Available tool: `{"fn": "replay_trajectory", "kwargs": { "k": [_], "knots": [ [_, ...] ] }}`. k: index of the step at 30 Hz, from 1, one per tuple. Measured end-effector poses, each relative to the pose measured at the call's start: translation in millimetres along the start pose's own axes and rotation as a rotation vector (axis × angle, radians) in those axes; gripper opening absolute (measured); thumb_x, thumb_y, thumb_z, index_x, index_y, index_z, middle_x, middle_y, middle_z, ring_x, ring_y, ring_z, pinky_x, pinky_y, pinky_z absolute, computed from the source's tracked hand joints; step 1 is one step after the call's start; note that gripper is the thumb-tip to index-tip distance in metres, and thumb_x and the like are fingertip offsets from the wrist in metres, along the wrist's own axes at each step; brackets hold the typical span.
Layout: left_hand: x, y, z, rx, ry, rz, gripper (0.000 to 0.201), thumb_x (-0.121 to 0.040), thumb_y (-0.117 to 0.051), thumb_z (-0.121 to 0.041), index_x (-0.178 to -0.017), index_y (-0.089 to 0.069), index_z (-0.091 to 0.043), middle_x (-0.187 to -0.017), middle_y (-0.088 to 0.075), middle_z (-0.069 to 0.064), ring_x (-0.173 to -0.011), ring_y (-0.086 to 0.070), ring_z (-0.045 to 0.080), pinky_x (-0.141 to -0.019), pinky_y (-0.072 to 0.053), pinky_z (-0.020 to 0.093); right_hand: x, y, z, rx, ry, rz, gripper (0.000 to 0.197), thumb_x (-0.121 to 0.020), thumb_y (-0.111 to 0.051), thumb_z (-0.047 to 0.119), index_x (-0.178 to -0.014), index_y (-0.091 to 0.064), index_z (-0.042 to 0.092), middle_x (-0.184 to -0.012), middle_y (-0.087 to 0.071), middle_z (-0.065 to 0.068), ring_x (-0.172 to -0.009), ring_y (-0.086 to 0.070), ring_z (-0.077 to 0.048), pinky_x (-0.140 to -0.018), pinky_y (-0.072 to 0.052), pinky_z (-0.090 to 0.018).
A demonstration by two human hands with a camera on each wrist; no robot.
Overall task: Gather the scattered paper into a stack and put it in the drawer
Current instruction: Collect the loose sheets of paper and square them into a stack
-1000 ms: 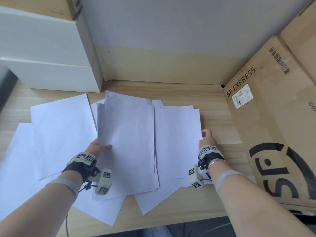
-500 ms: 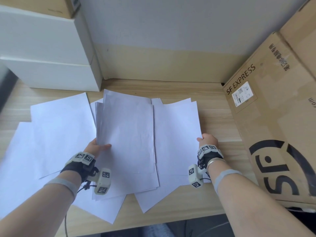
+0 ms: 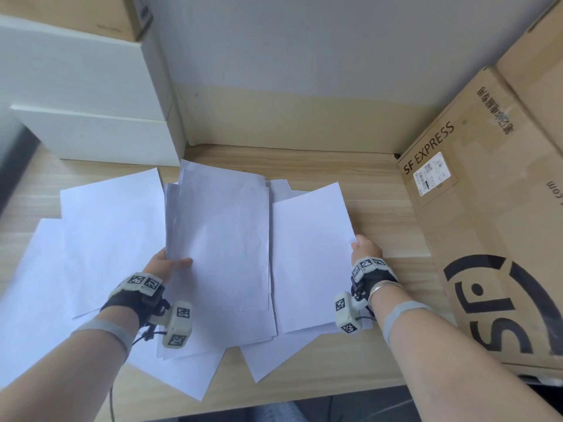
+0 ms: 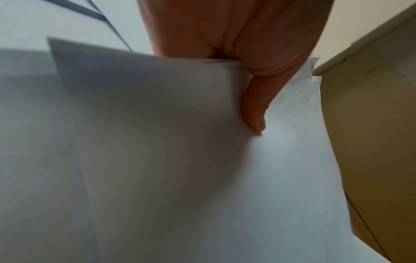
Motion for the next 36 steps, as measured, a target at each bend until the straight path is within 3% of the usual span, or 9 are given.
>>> {"fn": "replay_trajectory", "kwargs": {
  "k": [4,8,15,19,23,27,30,33,36],
  "knots": [
    [-2,11,6,0.001,0.008,-0.017,0.042,-0.086,-0.059,0.003,-0.127,-0.050,0.002,-0.092,-0.060,0.016,-0.090,-0.055,0.032,-0.095,-0.044,0.053,4,-33,19,0.099,0.026,0.115,0.041,-0.094,-0.047,0.020,-0.133,-0.044,0.006,-0.133,-0.053,-0.016,-0.119,-0.053,-0.031,-0.095,-0.043,-0.032],
    [-2,23,10,0.008,0.008,-0.036,0.043,-0.086,-0.060,0.002,-0.127,-0.049,0.001,-0.080,-0.058,0.010,-0.082,-0.056,0.030,-0.087,-0.045,0.047,6,-53,37,0.178,0.065,0.162,0.041,-0.087,-0.060,0.019,-0.122,-0.046,0.004,-0.124,-0.058,-0.015,-0.114,-0.057,-0.031,-0.089,-0.046,-0.033],
    [-4,33,15,0.033,0.021,-0.041,0.041,-0.085,-0.060,0.003,-0.125,-0.050,-0.002,-0.082,-0.059,0.010,-0.077,-0.055,0.028,-0.086,-0.044,0.046,-2,-36,41,0.068,0.090,0.093,0.031,-0.092,-0.043,0.007,-0.121,-0.054,0.000,-0.122,-0.060,-0.019,-0.110,-0.057,-0.033,-0.089,-0.045,-0.033],
    [-4,32,19,0.016,0.041,-0.038,0.042,-0.083,-0.063,0.002,-0.123,-0.052,-0.003,-0.098,-0.061,0.017,-0.095,-0.058,0.036,-0.098,-0.043,0.053,-5,-7,44,-0.181,0.111,-0.014,0.028,-0.088,-0.047,0.004,-0.112,-0.061,0.000,-0.108,-0.066,-0.016,-0.086,-0.055,-0.020,-0.073,-0.040,-0.024],
    [-9,33,22,-0.009,0.073,-0.037,0.045,-0.081,-0.066,-0.002,-0.123,-0.052,-0.006,-0.112,-0.061,0.021,-0.111,-0.057,0.044,-0.101,-0.040,0.060,-11,6,54,-0.291,0.116,-0.008,0.019,-0.087,-0.047,0.000,-0.100,-0.060,-0.006,-0.082,-0.058,-0.009,-0.081,-0.047,-0.018,-0.055,-0.038,-0.019],
    [-15,34,25,-0.027,0.086,-0.042,0.046,-0.080,-0.065,-0.002,-0.124,-0.051,-0.007,-0.116,-0.060,0.024,-0.109,-0.057,0.044,-0.101,-0.040,0.060,-2,-21,78,-0.234,0.131,0.103,0.032,-0.090,-0.047,0.004,-0.120,-0.058,-0.001,-0.117,-0.064,-0.016,-0.105,-0.061,-0.030,-0.076,-0.041,-0.024],
    [-18,34,27,-0.024,0.096,-0.044,0.047,-0.081,-0.062,0.001,-0.127,-0.049,0.001,-0.107,-0.059,0.022,-0.099,-0.056,0.037,-0.102,-0.041,0.056,11,-63,95,-0.087,0.146,0.203,0.035,-0.091,-0.048,0.012,-0.124,-0.057,0.009,-0.125,-0.062,-0.012,-0.112,-0.059,-0.029,-0.089,-0.044,-0.028],
    [-17,34,27,-0.022,0.093,-0.051,0.049,-0.083,-0.064,-0.011,-0.128,-0.048,-0.001,-0.117,-0.060,0.023,-0.102,-0.058,0.038,-0.102,-0.042,0.052,30,-102,117,0.046,0.208,0.284,0.030,-0.090,-0.050,0.015,-0.118,-0.058,0.006,-0.121,-0.063,-0.013,-0.110,-0.058,-0.030,-0.085,-0.044,-0.027],
    [-14,32,21,-0.063,0.052,-0.034,0.057,-0.083,-0.067,-0.031,-0.131,-0.047,-0.007,-0.126,-0.059,0.019,-0.116,-0.056,0.038,-0.105,-0.040,0.053,46,-132,139,0.124,0.286,0.346,0.013,-0.088,-0.052,0.015,-0.095,-0.057,0.005,-0.100,-0.062,-0.013,-0.087,-0.057,-0.026,-0.071,-0.039,-0.023]
  ]
}}
Point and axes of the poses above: each hand's wrist, its own x-axis away from the middle knuckle, its own y-axis out of the back of the hand, z = x × y, the point moved 10 cm from there along -x, towards the middle knuckle
